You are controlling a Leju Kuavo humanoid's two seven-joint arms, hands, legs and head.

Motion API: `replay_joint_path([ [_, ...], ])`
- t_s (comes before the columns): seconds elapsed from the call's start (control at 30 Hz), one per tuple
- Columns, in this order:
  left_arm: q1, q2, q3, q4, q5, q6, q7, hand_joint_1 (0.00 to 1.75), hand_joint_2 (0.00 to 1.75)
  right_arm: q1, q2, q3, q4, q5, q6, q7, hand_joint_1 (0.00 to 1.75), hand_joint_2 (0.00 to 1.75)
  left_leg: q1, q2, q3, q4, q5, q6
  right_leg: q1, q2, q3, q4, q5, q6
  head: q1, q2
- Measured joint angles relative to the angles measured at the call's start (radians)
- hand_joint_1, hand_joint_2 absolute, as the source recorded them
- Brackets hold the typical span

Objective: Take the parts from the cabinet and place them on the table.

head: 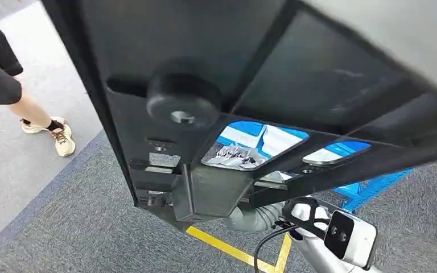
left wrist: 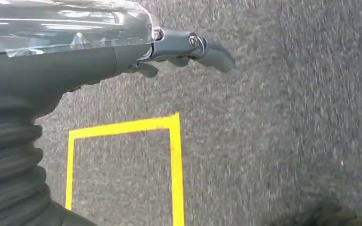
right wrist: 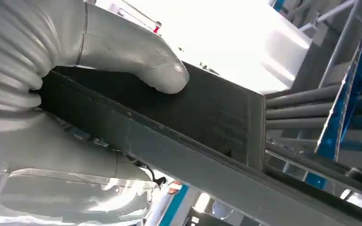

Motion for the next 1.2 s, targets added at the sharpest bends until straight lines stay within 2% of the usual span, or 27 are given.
replay_joint_path([
  [0.03, 0.004, 0.002, 0.0, 0.001, -0.001, 0.001, 0.002, 0.0, 1.75, 0.001, 0.0, 0.0, -0.004, 0.007, -0.005, -0.001, 1.68, 1.75, -0.003, -0.004, -0.004, 0.001, -0.002, -0.006, -0.007, -0.015, 0.004, -0.011, 0.006, -0.009, 0.0, 0.0],
  [0.07, 0.005, -0.001, -0.001, 0.0, -0.001, 0.003, 0.003, 0.0, 1.75, 0.002, 0.0, 0.0, -0.007, 0.014, -0.012, -0.004, 1.68, 1.75, -0.005, 0.052, -0.007, 0.018, -0.013, -0.009, -0.008, -0.027, 0.01, -0.017, 0.008, -0.015, 0.0, 0.0],
  [0.1, 0.001, -0.001, -0.003, 0.0, -0.001, 0.003, 0.005, 0.0, 1.75, 0.008, 0.0, 0.0, -0.013, 0.024, -0.022, -0.01, 1.68, 1.75, -0.007, 0.102, -0.03, 0.068, -0.049, -0.017, -0.006, -0.04, 0.012, -0.019, 0.007, -0.02, 0.0, 0.0],
  [0.13, -0.003, -0.001, -0.005, 0.0, -0.001, 0.003, 0.007, 0.0, 1.75, 0.018, -0.002, 0.0, -0.017, 0.036, -0.031, -0.02, 1.68, 1.75, -0.004, 0.122, -0.066, 0.144, -0.089, -0.023, -0.004, -0.054, 0.012, -0.019, 0.006, -0.021, 0.0, 0.0],
  [0.2, -0.005, -0.001, -0.016, 0.0, -0.001, 0.0, 0.013, 0.0, 1.75, 0.045, -0.012, 0.0, -0.025, 0.067, -0.046, -0.04, 1.68, 1.75, 0.002, 0.131, -0.14, 0.299, -0.151, -0.031, -0.002, -0.083, 0.011, -0.018, 0.003, -0.022, 0.0, 0.0],
  [0.23, -0.006, -0.002, -0.022, 0.0, -0.002, 0.0, 0.019, 0.0, 1.75, 0.064, -0.019, 0.0, -0.031, 0.079, -0.056, -0.052, 1.68, 1.75, 0.004, 0.133, -0.15, 0.321, -0.147, -0.033, -0.002, -0.1, 0.012, -0.018, 0.002, -0.021, 0.0, 0.0],
  [0.27, -0.005, -0.002, -0.026, 0.0, -0.003, 0.0, 0.024, 0.0, 1.75, 0.078, -0.024, 0.0, -0.037, 0.087, -0.062, -0.061, 1.68, 1.75, 0.005, 0.135, -0.132, 0.287, -0.123, -0.034, -0.002, -0.113, 0.013, -0.018, 0.0, -0.02, 0.0, 0.0],
  [0.3, -0.006, -0.002, -0.028, 0.0, -0.003, 0.0, 0.027, 0.0, 1.75, 0.089, -0.027, 0.0, -0.044, 0.095, -0.066, -0.066, 1.68, 1.75, 0.005, 0.141, -0.087, 0.209, -0.083, -0.033, -0.002, -0.125, 0.016, -0.018, -0.002, -0.018, 0.0, 0.0],
  [0.33, -0.005, 0.0, -0.031, 0.0, -0.002, 0.0, 0.029, 0.0, 1.75, 0.096, -0.029, 0.0, -0.05, 0.099, -0.068, -0.069, 1.68, 1.75, 0.005, 0.155, -0.032, 0.111, -0.041, -0.03, -0.002, -0.136, 0.02, -0.018, -0.005, -0.016, 0.0, 0.0],
  [0.37, -0.006, 0.002, -0.034, 0.0, -0.003, 0.001, 0.03, 0.0, 1.75, 0.101, -0.031, 0.0, -0.055, 0.1, -0.069, -0.072, 1.68, 1.75, 0.002, 0.191, 0.021, 0.021, -0.012, -0.024, -0.002, -0.145, 0.026, -0.018, -0.008, -0.011, 0.0, 0.0],
  [0.4, -0.01, 0.002, -0.035, 0.0, -0.002, 0.001, 0.03, 0.0, 1.75, 0.105, -0.033, 0.0, -0.06, 0.101, -0.07, -0.074, 1.68, 1.75, -0.011, 0.212, 0.027, 0.002, -0.025, -0.008, 0.006, -0.155, 0.027, -0.018, -0.011, -0.006, 0.0, 0.0],
  [0.43, -0.013, 0.002, -0.037, 0.0, -0.002, 0.003, 0.03, 0.0, 1.75, 0.108, -0.035, 0.0, -0.065, 0.105, -0.07, -0.074, 1.68, 1.75, -0.01, 0.198, 0.026, -0.001, -0.02, 0.002, 0.005, -0.16, 0.027, -0.018, -0.011, 0.001, 0.0, 0.0],
  [0.53, -0.006, 0.003, -0.042, 0.001, -0.003, 0.014, 0.025, 0.0, 1.75, 0.12, -0.037, 0.0, -0.077, 0.124, -0.069, -0.073, 1.68, 1.75, -0.011, 0.166, 0.021, -0.007, -0.015, 0.018, 0.007, -0.188, 0.034, -0.022, -0.013, 0.017, 0.0, 0.0],
  [0.6, -0.008, 0.005, -0.042, 0.001, -0.003, 0.016, 0.007, 0.0, 1.75, 0.136, -0.037, 0.0, -0.103, 0.13, -0.069, -0.047, 1.68, 1.75, -0.002, 0.146, 0.026, -0.015, -0.007, 0.031, -0.003, -0.088, 0.01, 0.038, -0.06, 0.023, 0.0, 0.0],
  [0.63, -0.009, 0.006, -0.042, 0.001, -0.003, 0.016, 0.0, 0.0, 1.75, 0.147, -0.037, 0.0, -0.115, 0.127, -0.065, -0.033, 1.68, 1.75, -0.003, 0.134, 0.025, -0.015, -0.006, 0.033, -0.004, -0.063, -0.026, 0.114, -0.102, 0.023, 0.0, 0.0],
  [0.7, -0.011, 0.007, -0.042, 0.001, -0.001, 0.015, -0.005, 0.0, 1.75, 0.163, -0.037, 0.0, -0.126, 0.123, -0.061, -0.019, 1.68, 1.75, -0.007, 0.108, 0.023, -0.015, -0.005, 0.037, -0.003, -0.051, -0.11, 0.28, -0.164, 0.025, 0.0, 0.0],
  [0.73, -0.01, 0.007, -0.042, 0.001, -0.001, 0.015, -0.006, 0.0, 1.75, 0.168, -0.037, 0.0, -0.129, 0.122, -0.061, -0.017, 1.68, 1.75, -0.008, 0.093, 0.024, -0.014, -0.005, 0.037, -0.003, -0.051, -0.133, 0.316, -0.162, 0.025, 0.0, 0.0],
  [0.77, -0.01, 0.007, -0.042, 0.001, -0.001, 0.014, -0.006, 0.0, 1.75, 0.171, -0.037, 0.0, -0.129, 0.12, -0.056, -0.016, 1.68, 1.75, -0.009, 0.078, 0.025, -0.013, -0.005, 0.037, -0.003, -0.051, -0.129, 0.298, -0.136, 0.023, 0.0, 0.0],
  [0.83, -0.011, 0.007, -0.042, 0.001, -0.001, 0.008, -0.02, 0.0, 1.75, 0.176, -0.037, 0.0, -0.129, 0.107, -0.035, -0.018, 1.68, 1.75, -0.008, 0.045, 0.026, -0.008, -0.007, 0.034, -0.004, -0.039, -0.056, 0.13, -0.034, 0.018, 0.0, 0.0],
  [0.87, -0.012, 0.007, -0.042, 0.001, -0.001, 0.002, -0.027, 0.0, 1.75, 0.178, -0.034, 0.0, -0.123, 0.101, -0.02, -0.029, 1.68, 1.75, -0.007, 0.031, 0.026, -0.003, -0.009, 0.031, -0.006, -0.005, -0.014, 0.04, 0.008, 0.014, 0.0, 0.0],
  [0.9, -0.014, 0.007, -0.042, 0.001, -0.001, -0.005, -0.029, 0.0, 1.75, 0.18, -0.03, -0.003, -0.106, 0.098, -0.004, -0.05, 1.68, 1.75, -0.01, 0.022, 0.021, 0.002, -0.012, 0.025, -0.009, 0.041, 0.002, 0.003, -0.005, 0.014, 0.0, 0.0],
  [0.97, -0.018, 0.011, -0.042, 0.001, -0.001, -0.015, -0.024, 0.0, 1.75, 0.182, -0.009, -0.015, -0.047, 0.108, 0.015, -0.087, 1.68, 1.75, -0.007, 0.003, 0.011, 0.004, -0.01, 0.011, -0.005, 0.016, -0.001, -0.001, 0.0, 0.01, 0.0, 0.0],
  [1.03, -0.018, 0.014, -0.045, 0.001, -0.001, -0.018, -0.011, 0.0, 1.75, 0.173, 0.015, -0.023, 0.009, 0.129, 0.026, -0.09, 1.68, 1.75, -0.001, -0.016, 0.004, -0.003, -0.007, -0.005, -0.002, -0.003, 0.003, -0.005, 0.005, -0.005, 0.0, 0.0],
  [1.07, -0.018, 0.019, -0.049, 0.001, -0.002, -0.018, -0.001, 0.0, 1.75, 0.168, 0.035, -0.024, 0.041, 0.143, 0.033, -0.089, 1.68, 1.75, 0.001, -0.002, 0.006, 0.006, -0.011, -0.008, -0.008, -0.019, 0.005, -0.016, 0.01, -0.014, 0.0, 0.0],
  [1.1, -0.024, 0.018, -0.051, 0.0, -0.003, -0.018, 0.005, 0.0, 1.75, 0.163, 0.053, -0.024, 0.065, 0.158, 0.042, -0.088, 1.68, 1.75, -0.005, 0.064, -0.009, 0.036, -0.032, -0.011, -0.006, -0.03, 0.008, -0.019, 0.01, -0.02, 0.0, 0.0],
  [1.13, -0.034, 0.018, -0.053, 0.001, -0.003, -0.016, 0.012, 0.0, 1.75, 0.159, 0.07, -0.023, 0.083, 0.17, 0.05, -0.088, 1.68, 1.75, -0.004, 0.105, -0.042, 0.102, -0.073, -0.018, -0.003, -0.047, 0.008, -0.019, 0.009, -0.024, 0.0, 0.0],
  [1.2, -0.04, 0.018, -0.057, 0.0, -0.001, -0.013, 0.016, 0.0, 1.75, 0.152, 0.102, -0.006, 0.118, 0.187, 0.069, -0.078, 1.68, 1.75, 0.002, 0.127, -0.125, 0.27, -0.148, -0.027, 0.003, -0.077, 0.007, -0.018, 0.007, -0.027, 0.0, 0.0],
])
